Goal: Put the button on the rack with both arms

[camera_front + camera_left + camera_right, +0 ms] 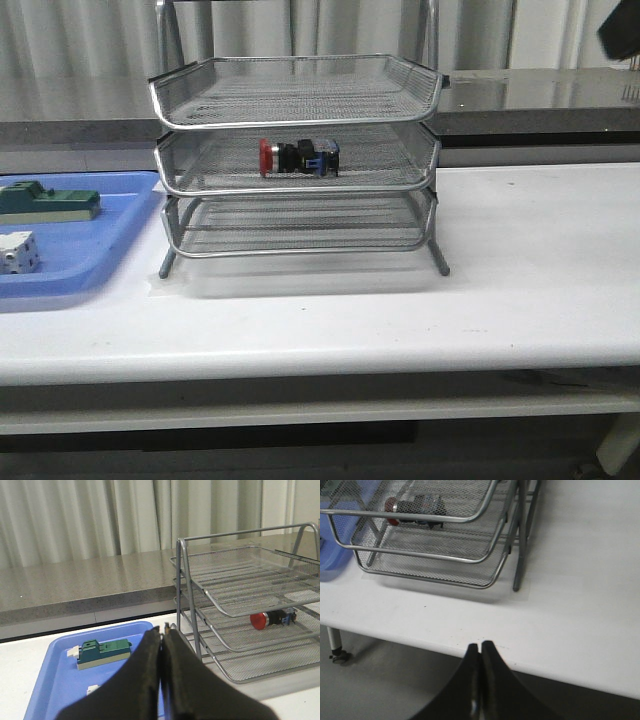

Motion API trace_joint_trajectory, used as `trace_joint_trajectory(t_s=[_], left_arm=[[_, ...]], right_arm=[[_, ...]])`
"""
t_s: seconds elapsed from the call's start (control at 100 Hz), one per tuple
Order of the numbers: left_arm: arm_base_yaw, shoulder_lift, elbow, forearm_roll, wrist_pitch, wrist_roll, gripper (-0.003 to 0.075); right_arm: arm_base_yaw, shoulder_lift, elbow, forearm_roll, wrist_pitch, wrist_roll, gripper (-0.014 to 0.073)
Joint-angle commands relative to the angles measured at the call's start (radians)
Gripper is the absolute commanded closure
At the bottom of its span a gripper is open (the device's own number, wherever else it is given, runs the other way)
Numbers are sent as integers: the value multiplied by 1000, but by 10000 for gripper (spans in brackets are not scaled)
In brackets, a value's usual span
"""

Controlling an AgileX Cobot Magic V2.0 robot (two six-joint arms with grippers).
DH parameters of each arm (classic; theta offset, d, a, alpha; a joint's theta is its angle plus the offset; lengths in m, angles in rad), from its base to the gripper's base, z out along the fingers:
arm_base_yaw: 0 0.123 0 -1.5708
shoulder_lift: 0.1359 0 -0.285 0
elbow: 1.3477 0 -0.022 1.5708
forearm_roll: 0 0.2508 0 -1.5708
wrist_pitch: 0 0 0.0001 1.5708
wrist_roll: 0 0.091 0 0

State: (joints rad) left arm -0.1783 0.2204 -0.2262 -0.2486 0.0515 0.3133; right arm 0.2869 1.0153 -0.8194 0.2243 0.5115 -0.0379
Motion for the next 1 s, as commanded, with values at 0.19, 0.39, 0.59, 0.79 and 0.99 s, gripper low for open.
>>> trace_joint_trajectory(t_s=[0.19, 0.39, 0.59, 0.79, 0.99], left_arm=[[0, 6, -28, -11, -77, -11, 741], [0, 6, -28, -11, -77, -11, 741], [0, 6, -28, -11, -77, -11, 741], [0, 6, -28, -11, -77, -11, 741], [0, 6, -28, -11, -77, -11, 741]], right_arm=[[-99, -281, -22, -94, 108, 13, 651], [-142, -467, 24, -141, 174, 57, 651], [-171, -628, 125, -186, 174, 65, 651], [-172, -741, 181, -187, 198, 65, 651], [-172, -750, 182, -187, 200, 65, 651]])
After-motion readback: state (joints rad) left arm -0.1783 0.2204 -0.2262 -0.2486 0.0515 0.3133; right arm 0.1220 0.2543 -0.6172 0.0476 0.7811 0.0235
